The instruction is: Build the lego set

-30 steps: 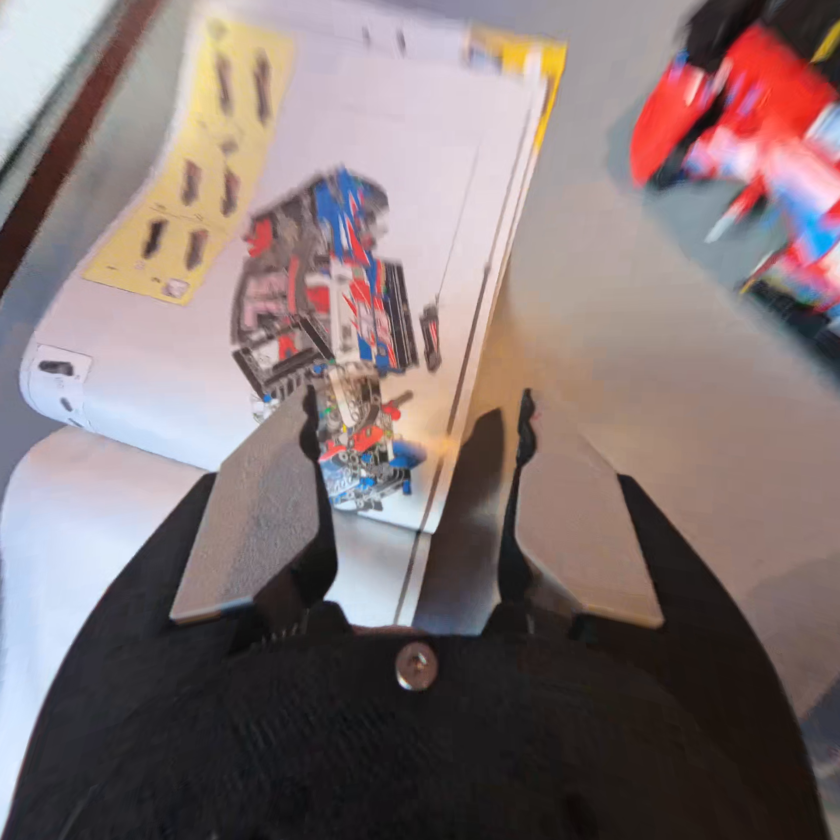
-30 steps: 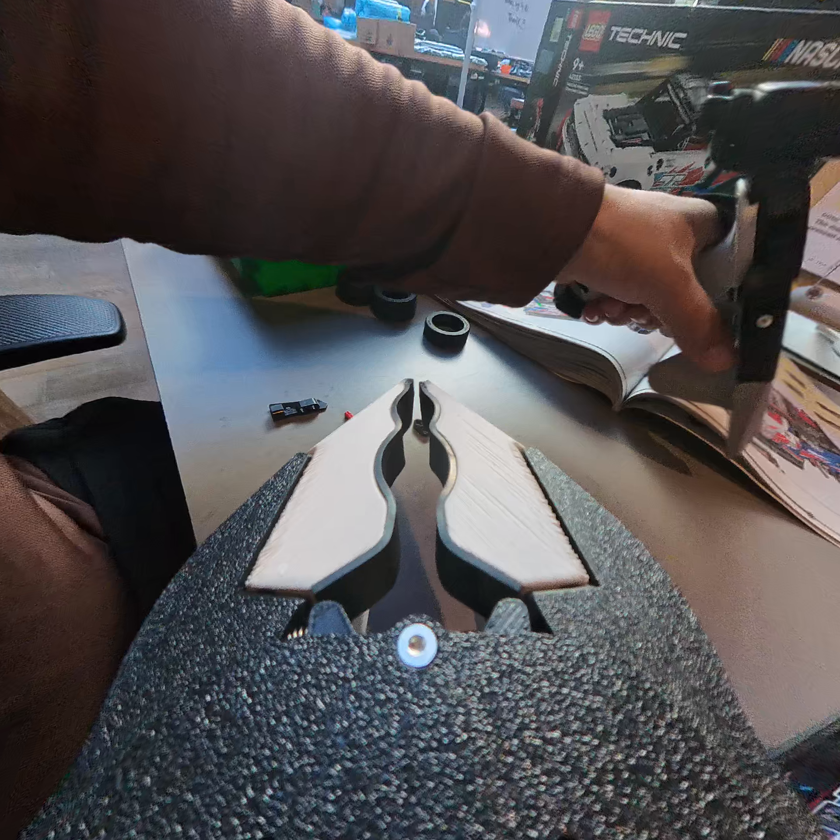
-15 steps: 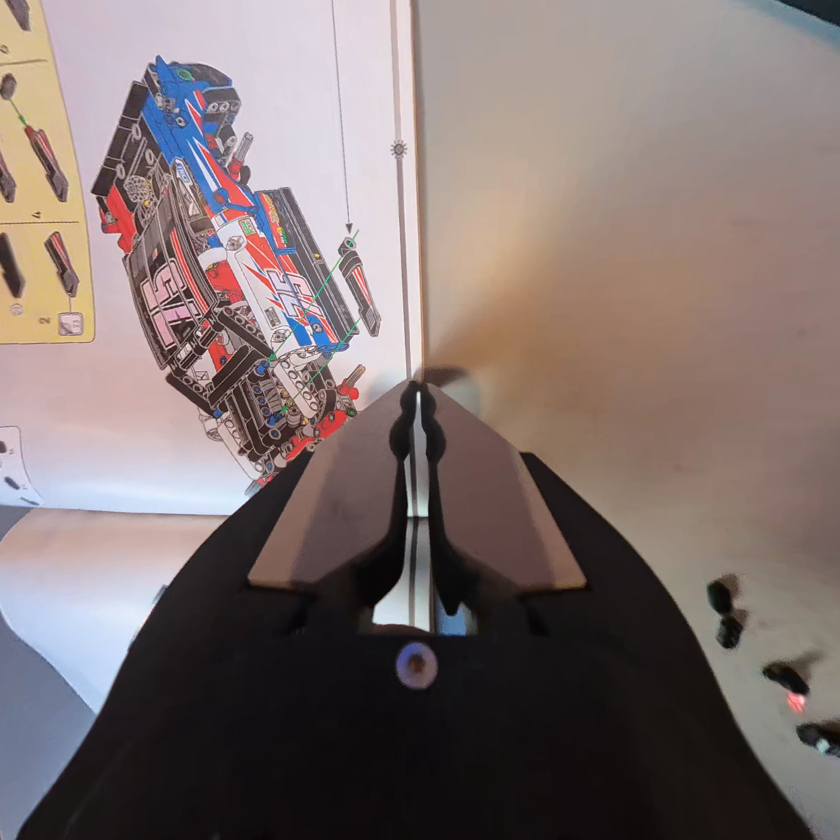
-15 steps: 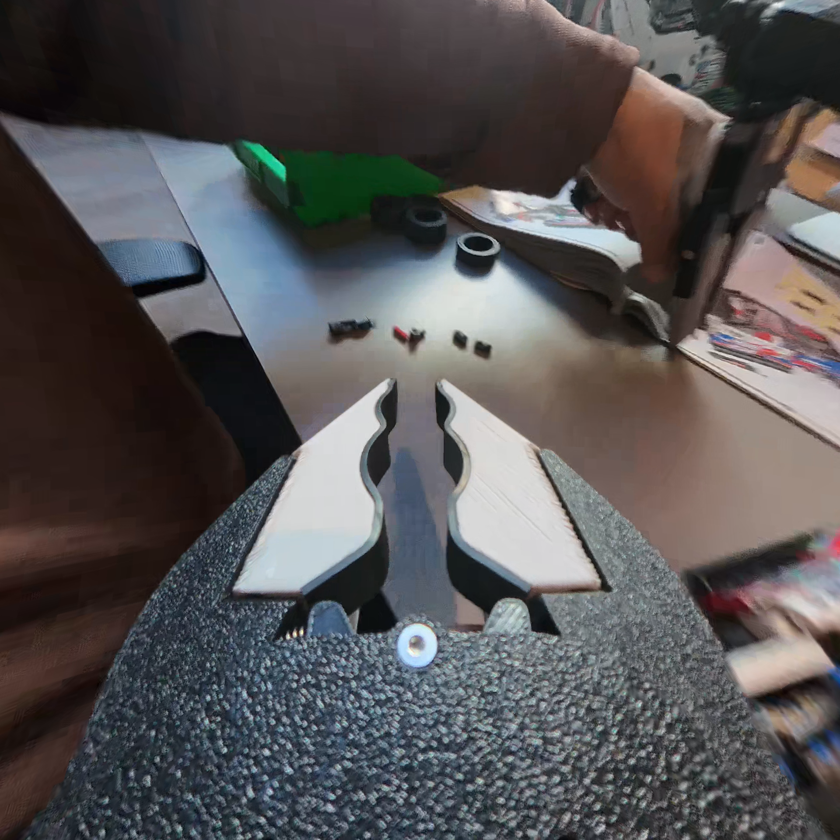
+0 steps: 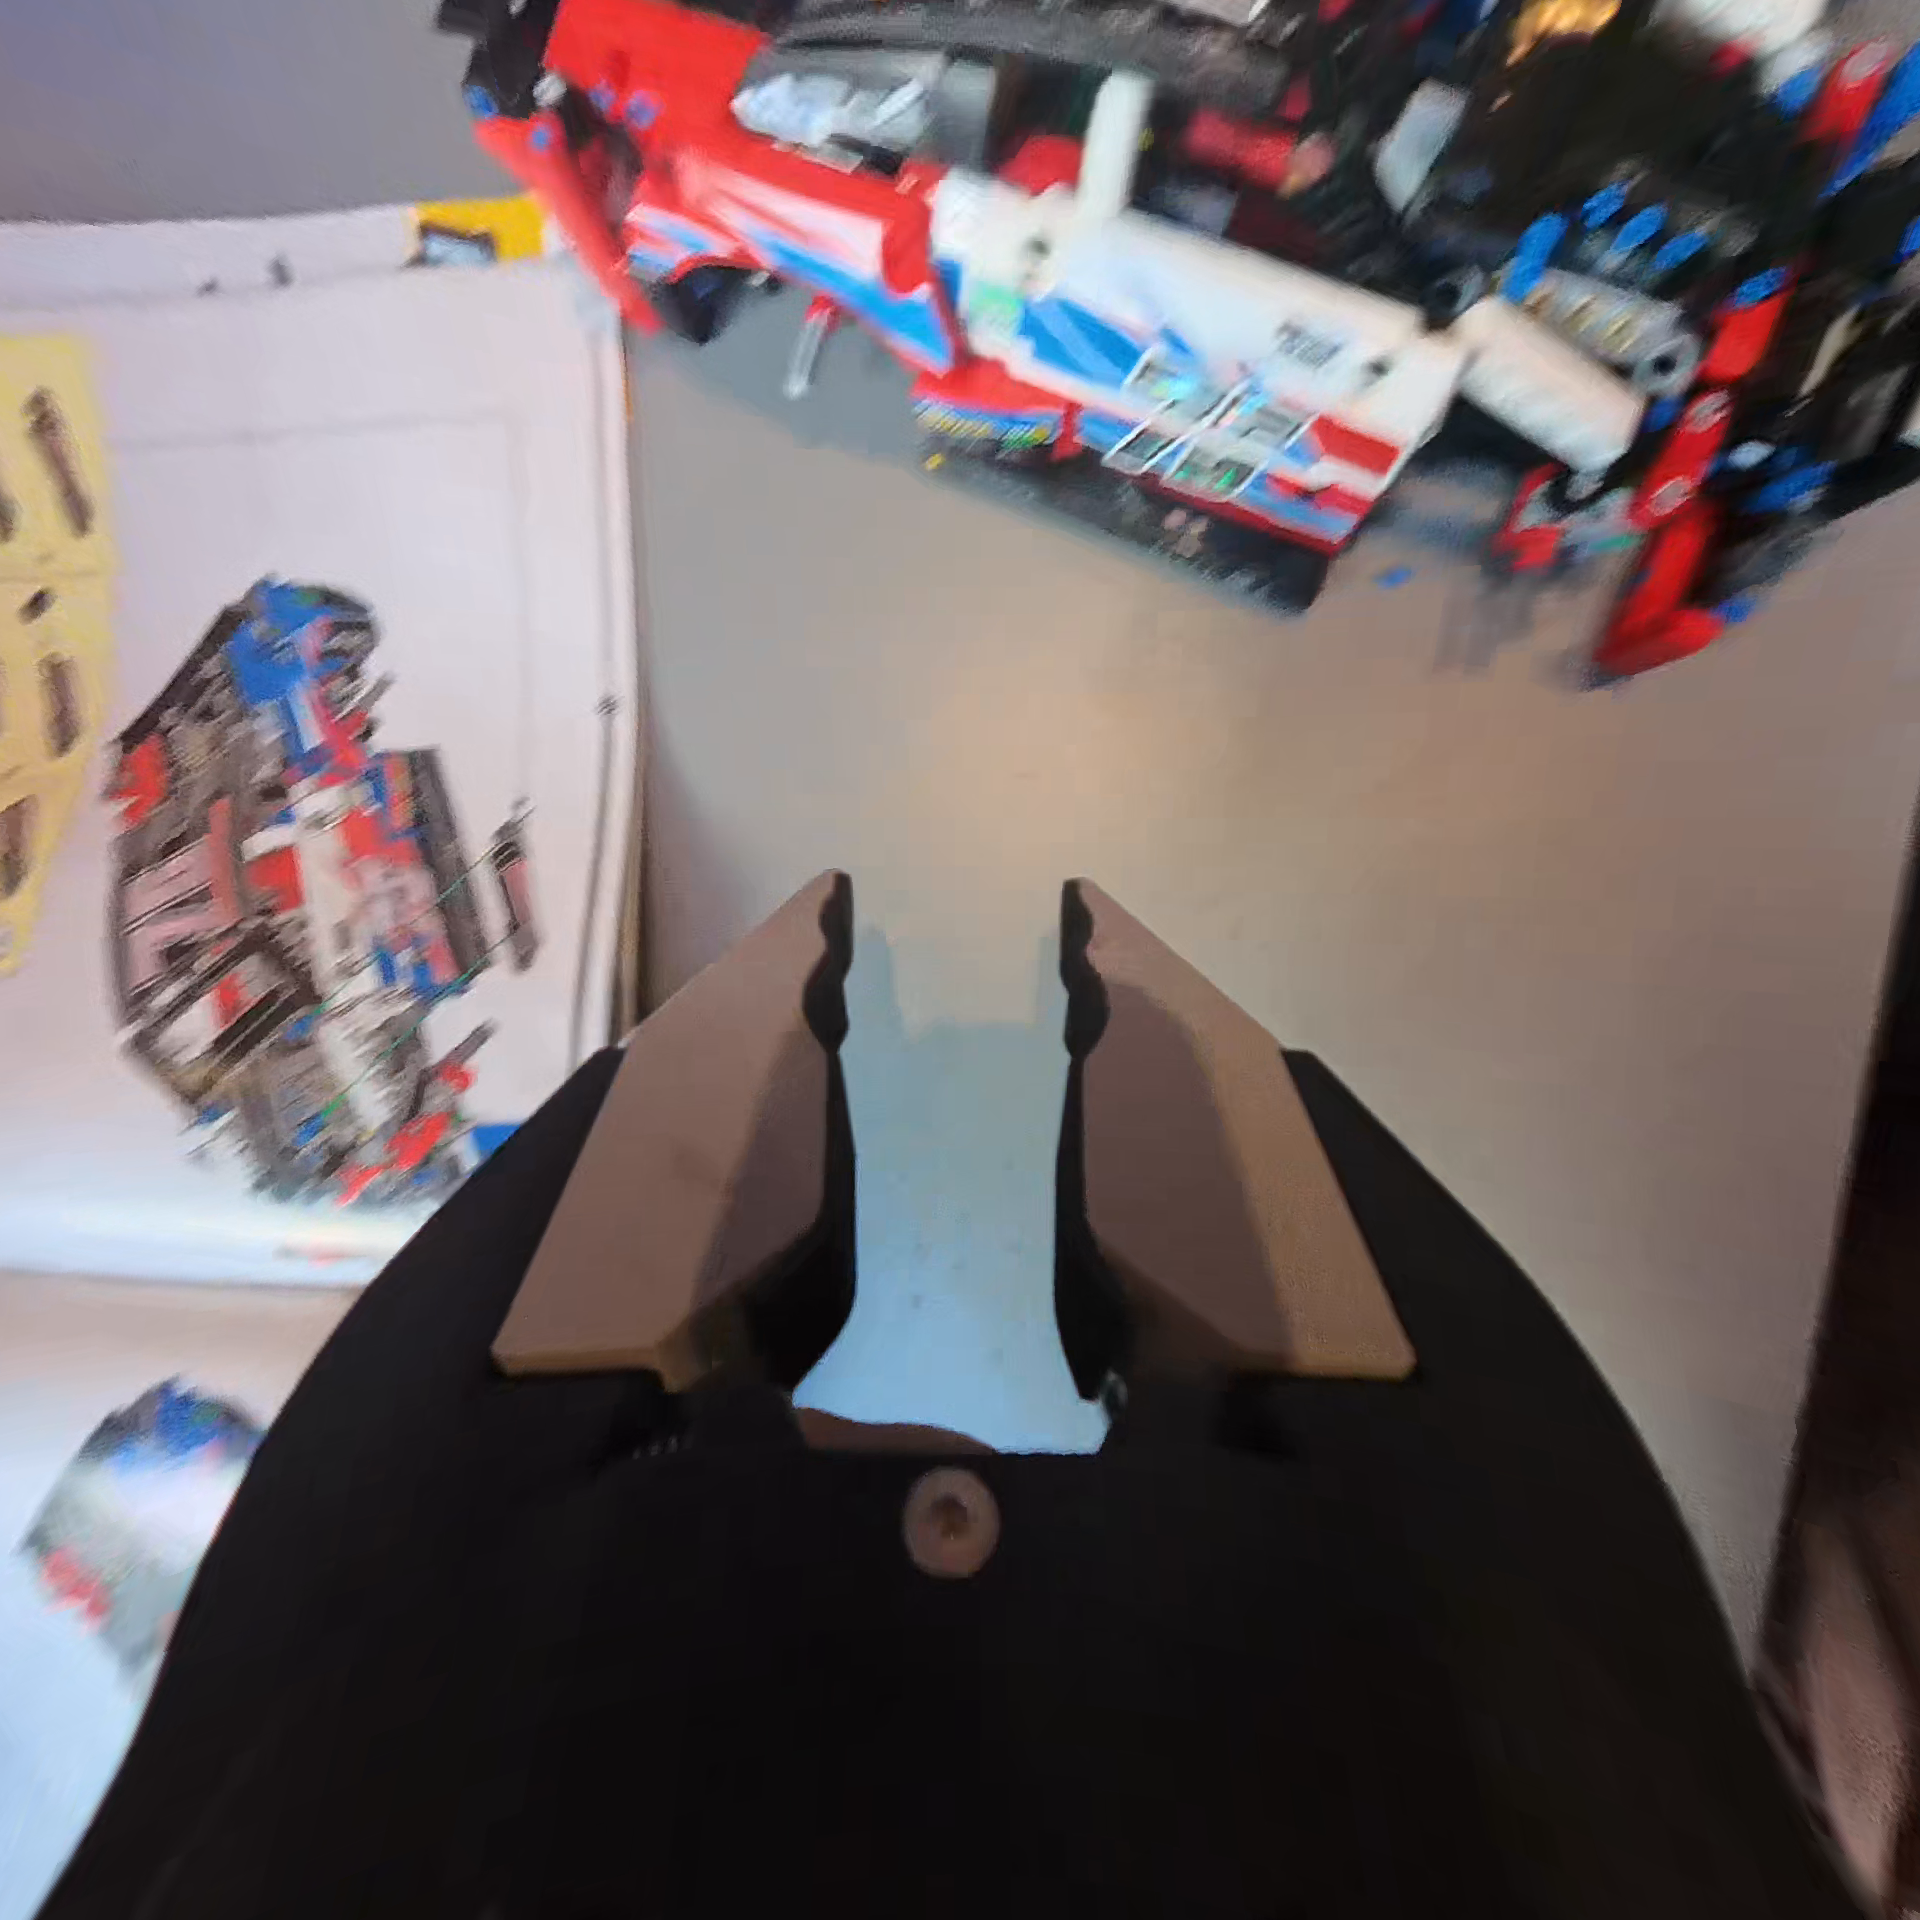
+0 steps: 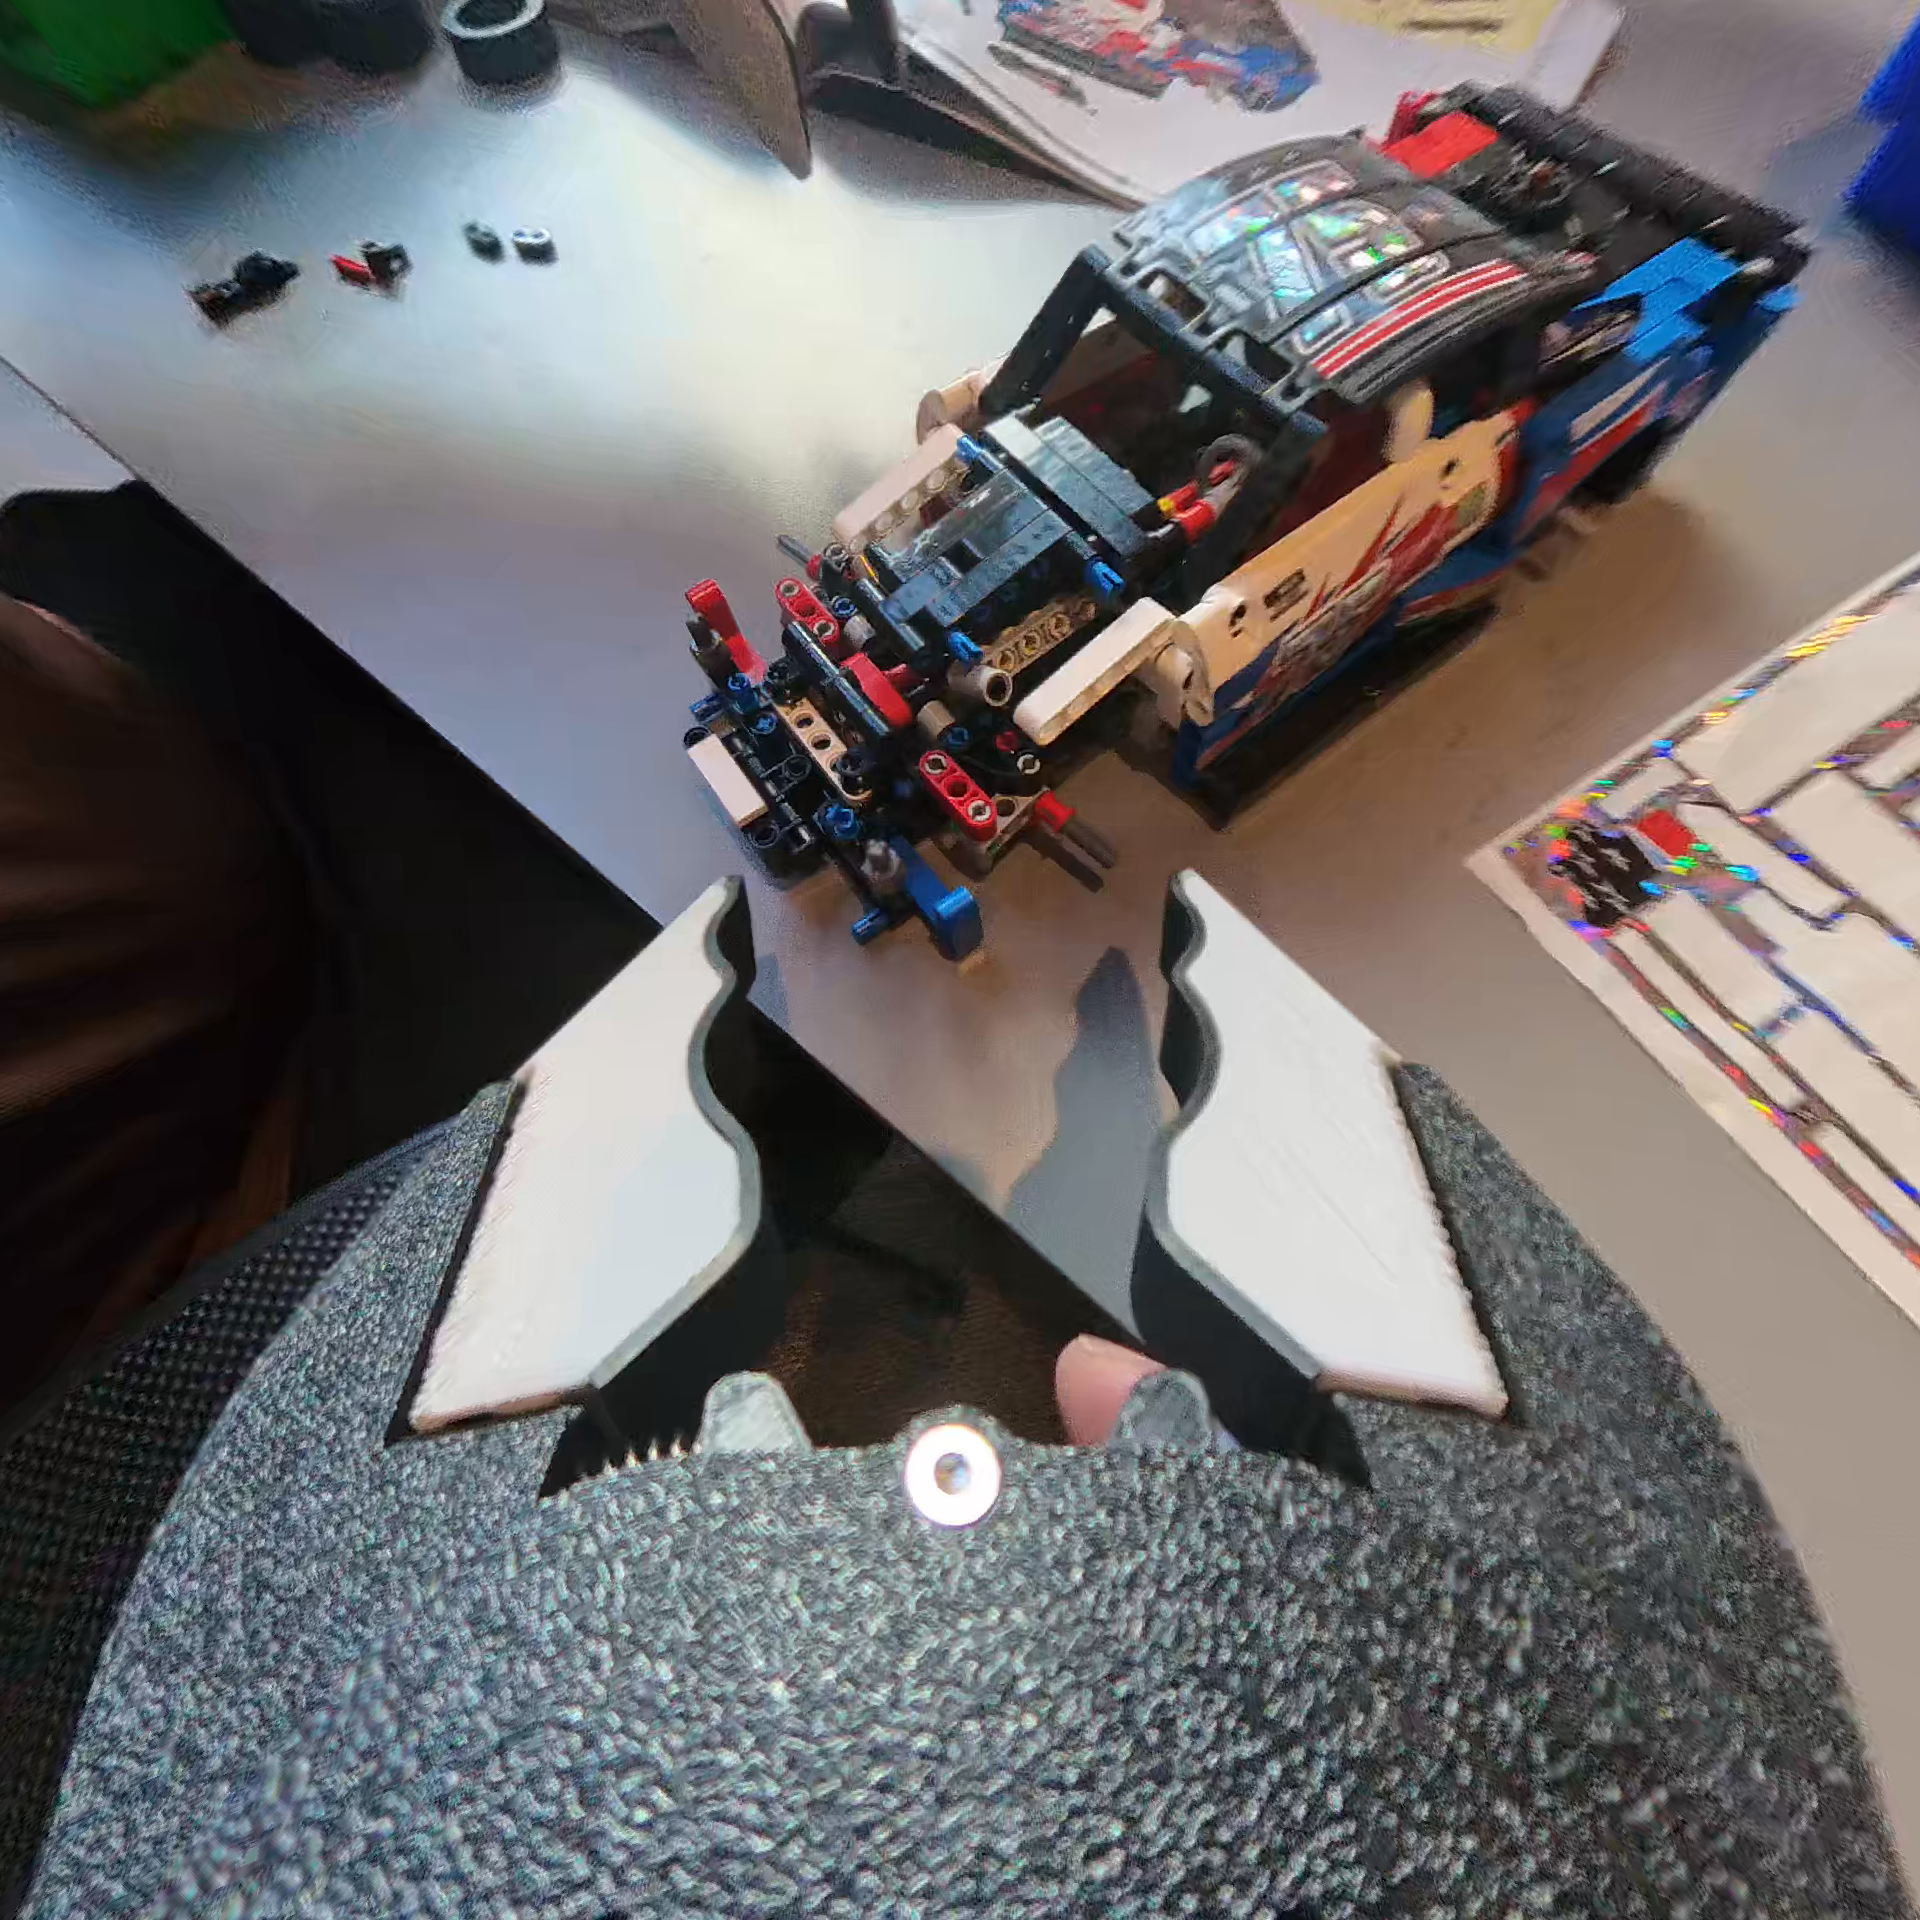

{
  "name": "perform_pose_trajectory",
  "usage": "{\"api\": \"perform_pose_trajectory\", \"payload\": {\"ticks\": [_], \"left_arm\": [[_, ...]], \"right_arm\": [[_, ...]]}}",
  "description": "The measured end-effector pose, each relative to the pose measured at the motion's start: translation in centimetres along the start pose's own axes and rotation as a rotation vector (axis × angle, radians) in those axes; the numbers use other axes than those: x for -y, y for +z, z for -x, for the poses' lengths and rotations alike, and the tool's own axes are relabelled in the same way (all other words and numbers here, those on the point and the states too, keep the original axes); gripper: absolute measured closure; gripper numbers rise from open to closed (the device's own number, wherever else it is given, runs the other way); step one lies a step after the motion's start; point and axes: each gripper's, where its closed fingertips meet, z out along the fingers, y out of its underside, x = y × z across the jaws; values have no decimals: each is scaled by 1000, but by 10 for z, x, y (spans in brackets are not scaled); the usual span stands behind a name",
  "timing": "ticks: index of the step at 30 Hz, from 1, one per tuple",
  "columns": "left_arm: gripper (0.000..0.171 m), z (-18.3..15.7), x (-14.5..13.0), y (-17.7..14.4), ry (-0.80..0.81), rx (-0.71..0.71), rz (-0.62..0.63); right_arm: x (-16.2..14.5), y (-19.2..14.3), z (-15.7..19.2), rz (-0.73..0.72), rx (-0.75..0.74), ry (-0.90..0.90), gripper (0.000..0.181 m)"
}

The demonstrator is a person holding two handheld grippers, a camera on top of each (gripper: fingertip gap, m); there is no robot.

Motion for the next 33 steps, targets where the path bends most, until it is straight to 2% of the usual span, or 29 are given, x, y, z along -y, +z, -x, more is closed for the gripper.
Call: {"api": "perform_pose_trajectory", "payload": {"ticks": [2, 5, 7, 9, 10, 14, 16, 20, 25, 29, 33], "left_arm": [[137, -14, 12, 13, -48, -43, -22], [146, -15, 22, 43, -151, -78, -19], [148, -16, 26, 60, -159, -90, -4], [155, -15, 33, 68, -135, -76, -15], [157, -17, 36, 70, -126, -83, -11], [171, -25, 48, 78, -101, -108, -16], [171, -24, 54, 81, -101, -102, -23], [171, -17, 65, 88, -88, -98, -46], [171, 3, 86, 102, -54, -26, -48], [171, 15, 86, 90, -51, 24, -67], [163, 21, 63, 39, -41, 89, -73]], "right_arm": [[-2, 14, -4, 23, 42, 18, 94], [-4, 29, -14, 63, 16, -18, 86], [-1, 34, -13, 60, 28, -34, 80], [-3, 40, -17, 70, 23, -40, 62], [-5, 42, -18, 72, 35, -19, 59], [-10, 49, -14, 64, 139, 69, 62], [-10, 49, -8, 57, 157, 69, 63], [-20, 53, 2, 98, 57, -20, 54], [-19, 59, 8, 113, -29, -26, 61], [-12, 64, 8, 123, -96, -6, 70], [-1, 57, 17, 84, -130, -62, 86]]}}
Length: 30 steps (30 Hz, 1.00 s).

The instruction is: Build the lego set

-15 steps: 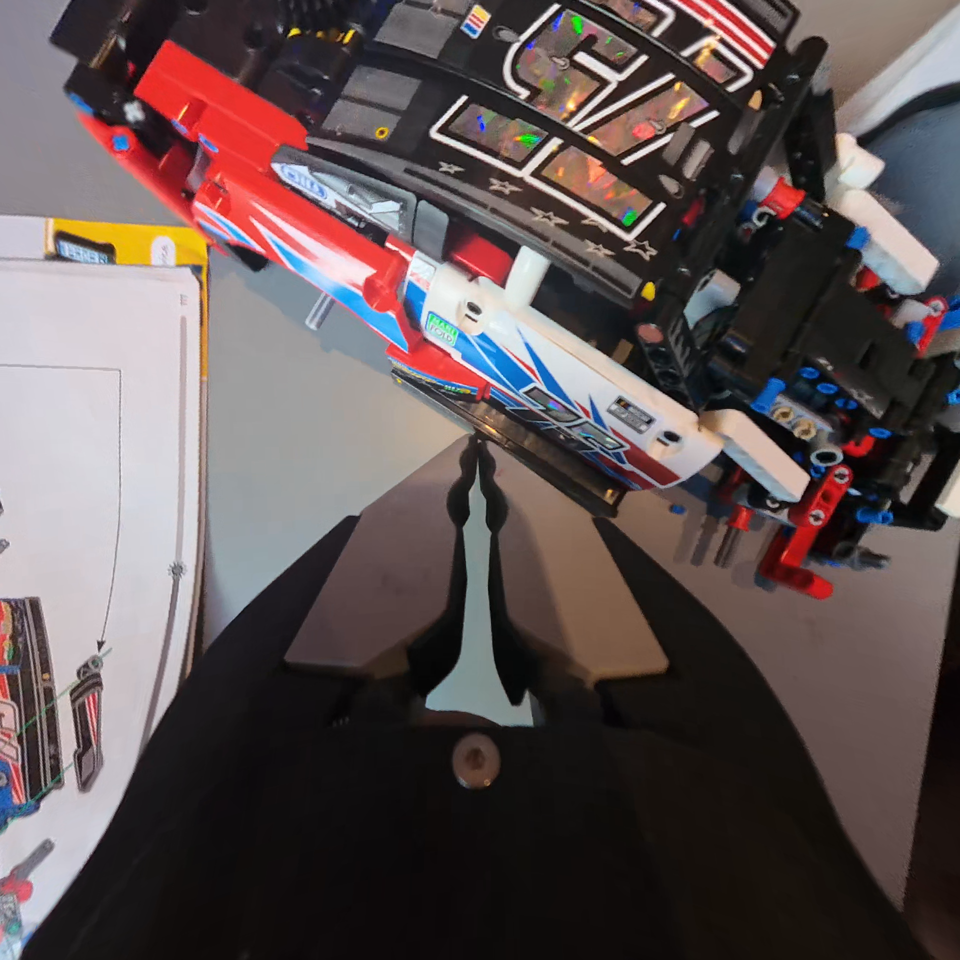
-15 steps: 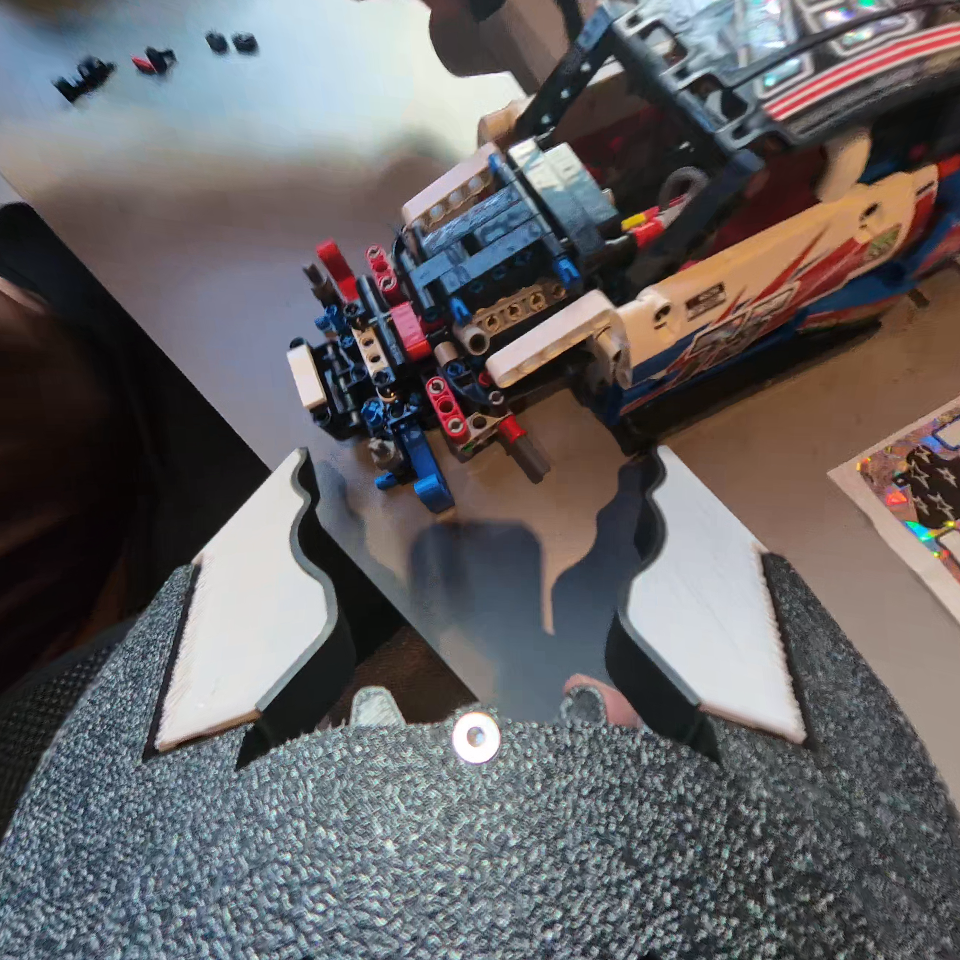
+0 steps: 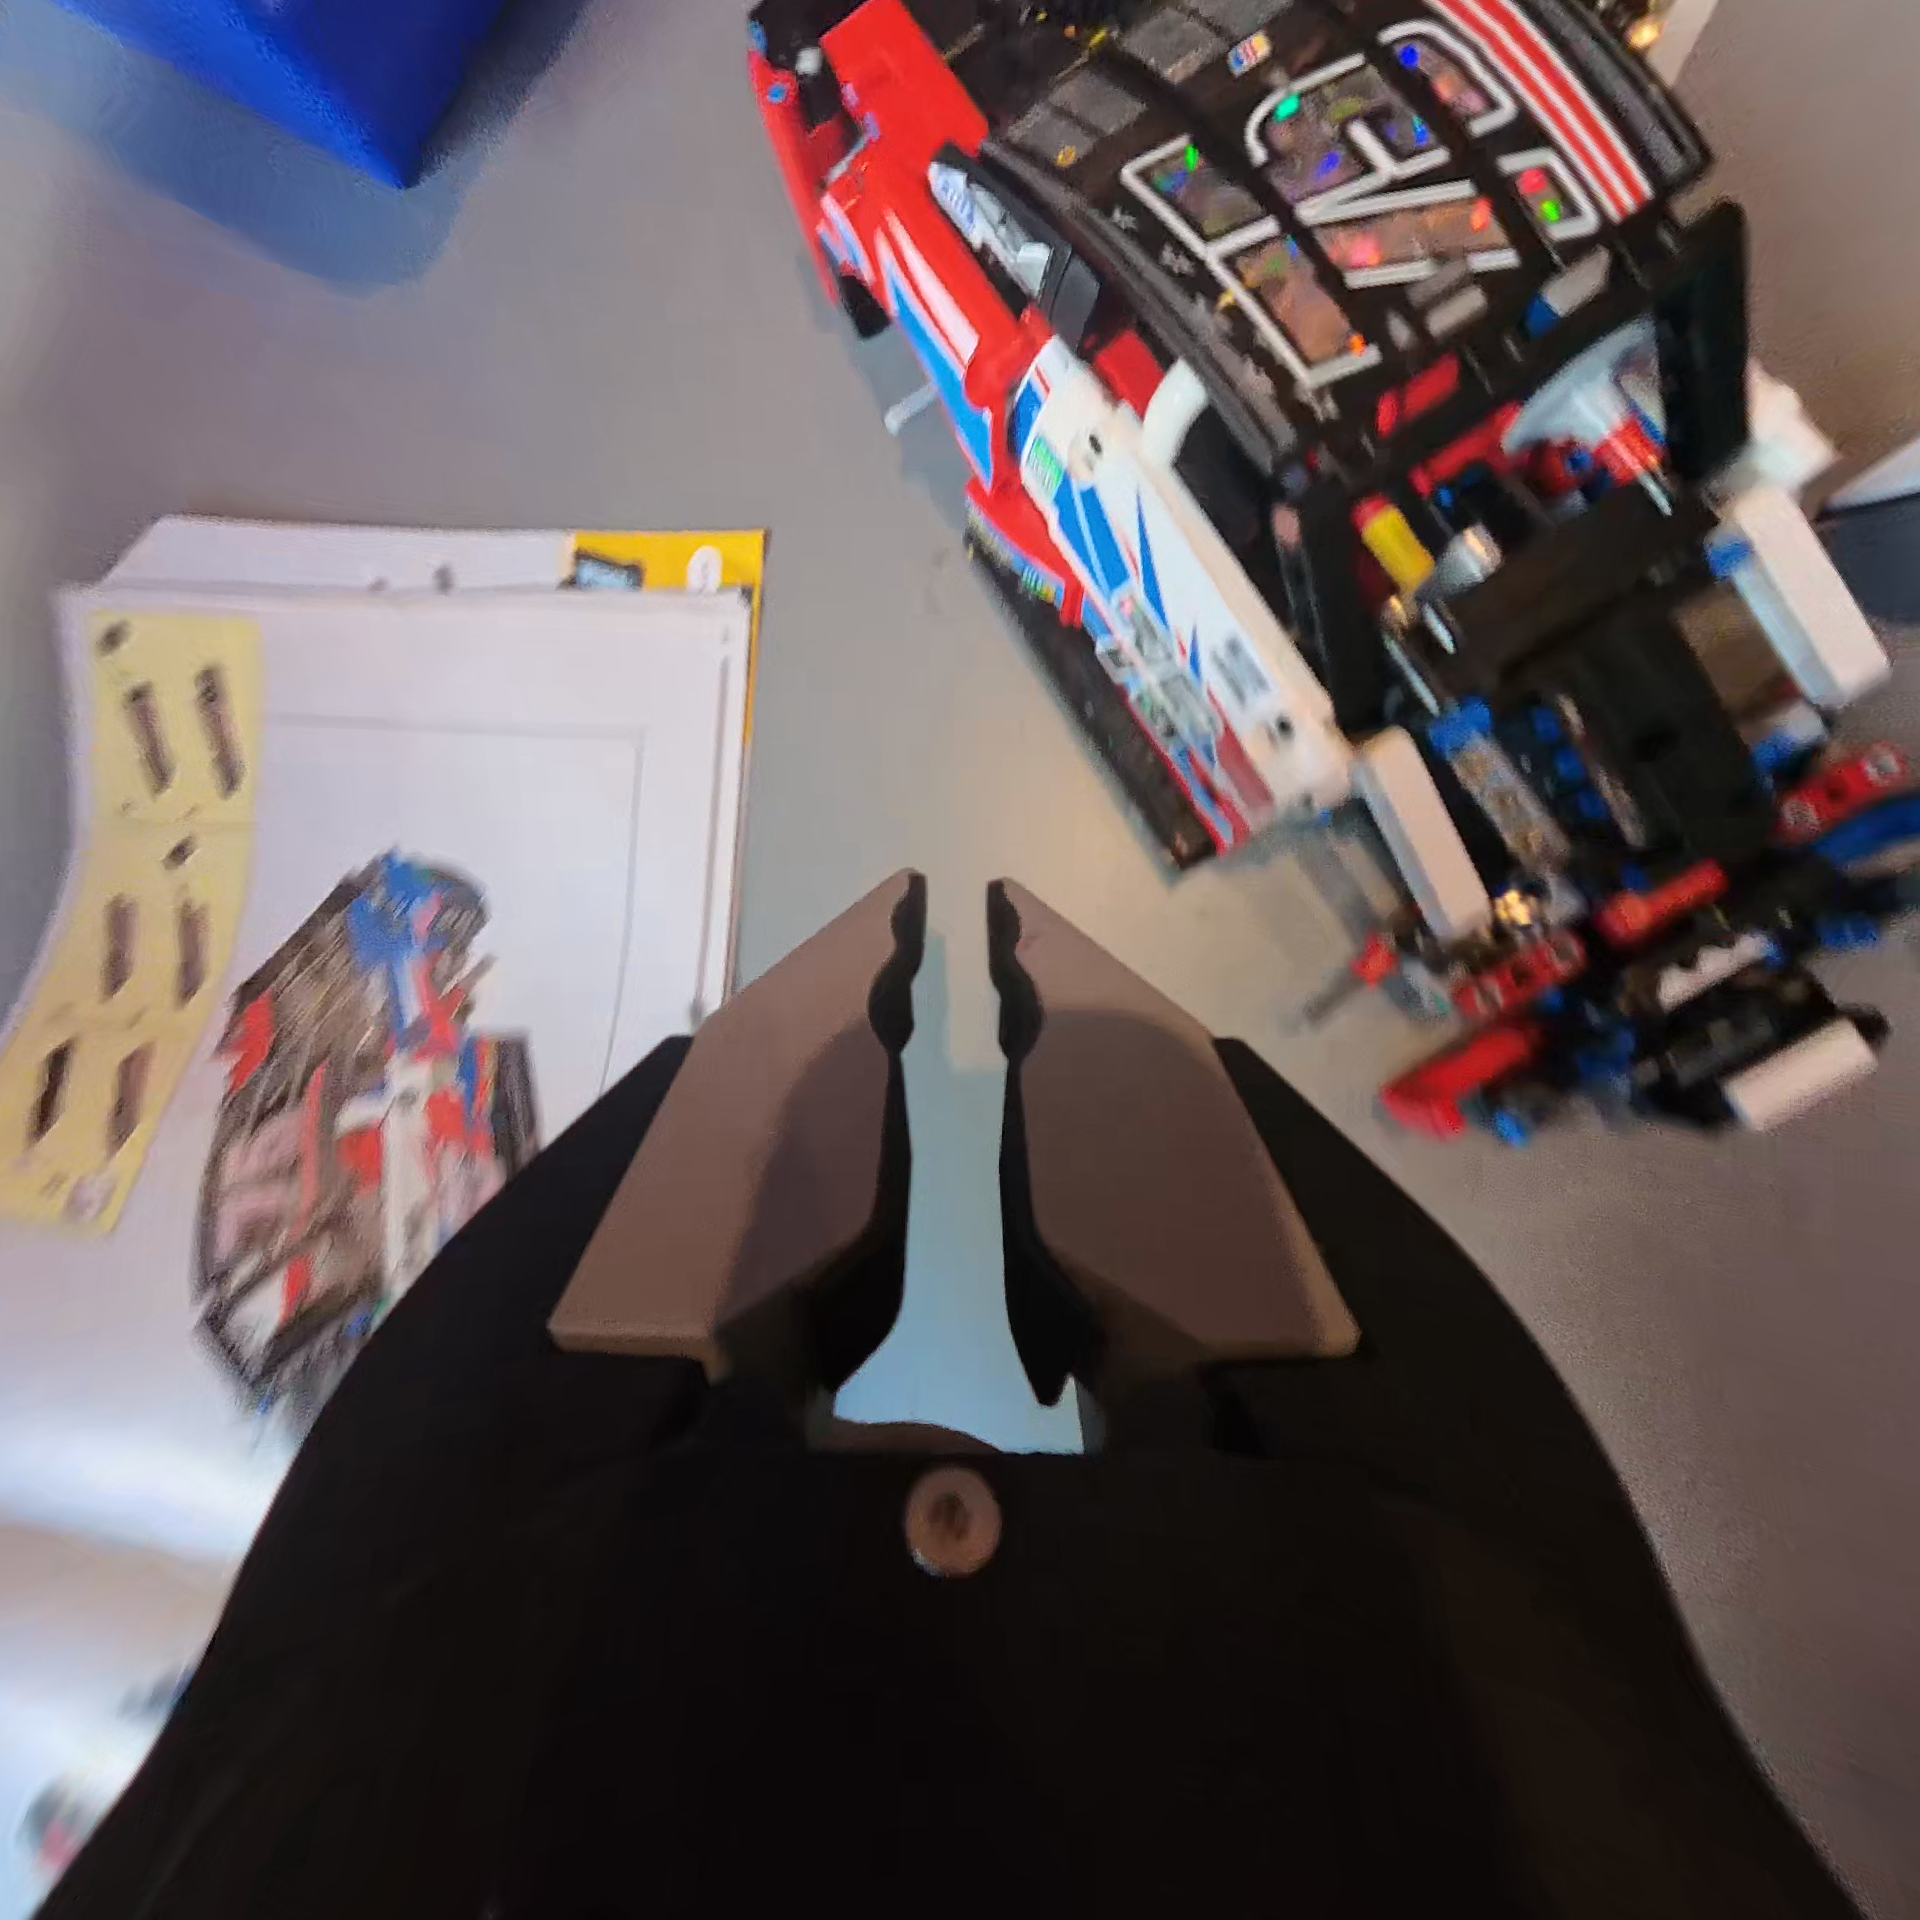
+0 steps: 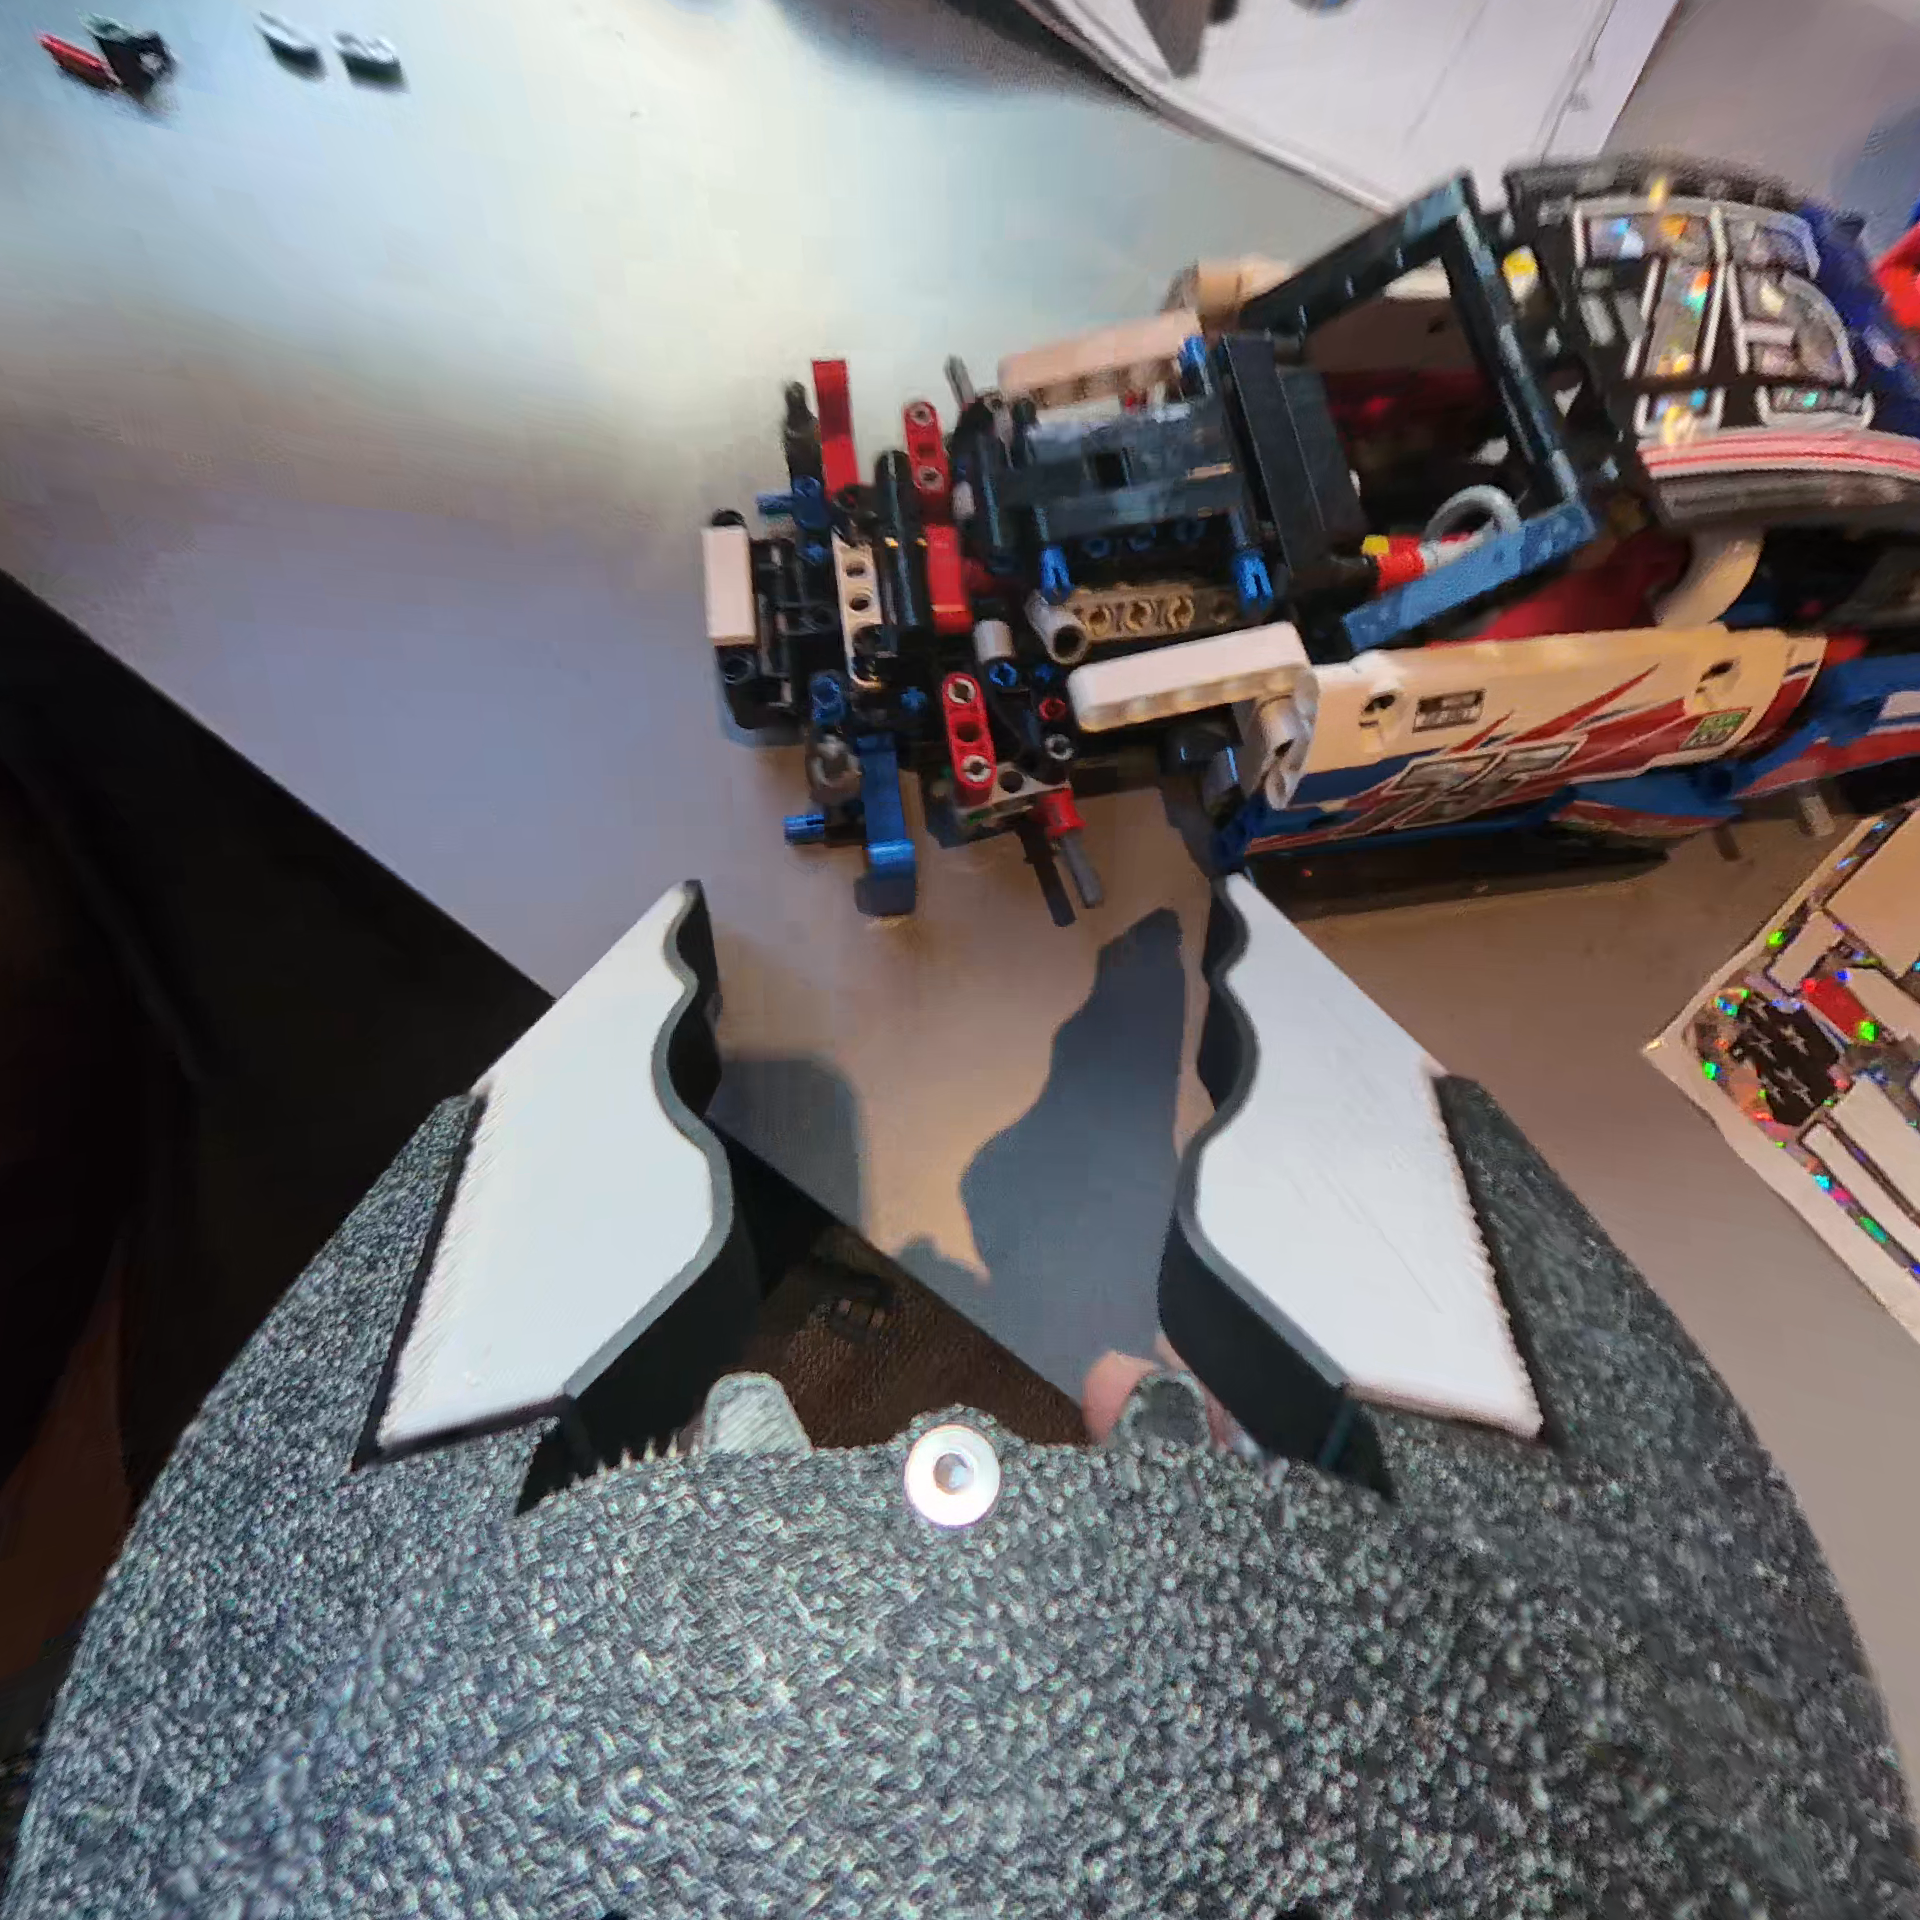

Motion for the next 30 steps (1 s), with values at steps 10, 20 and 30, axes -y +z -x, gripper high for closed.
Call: {"api": "perform_pose_trajectory", "payload": {"ticks": [10, 20, 30], "left_arm": [[145, -88, -82, -123, -181, 10, -221], [143, -117, -176, -156, -350, 159, -308], [142, -93, -231, -190, -336, 398, -403]], "right_arm": [[67, -28, 75, -232, 160, -59, 110], [124, 54, 172, -295, 88, -314, 134], [160, 96, 146, -320, 33, -216, 145]]}}
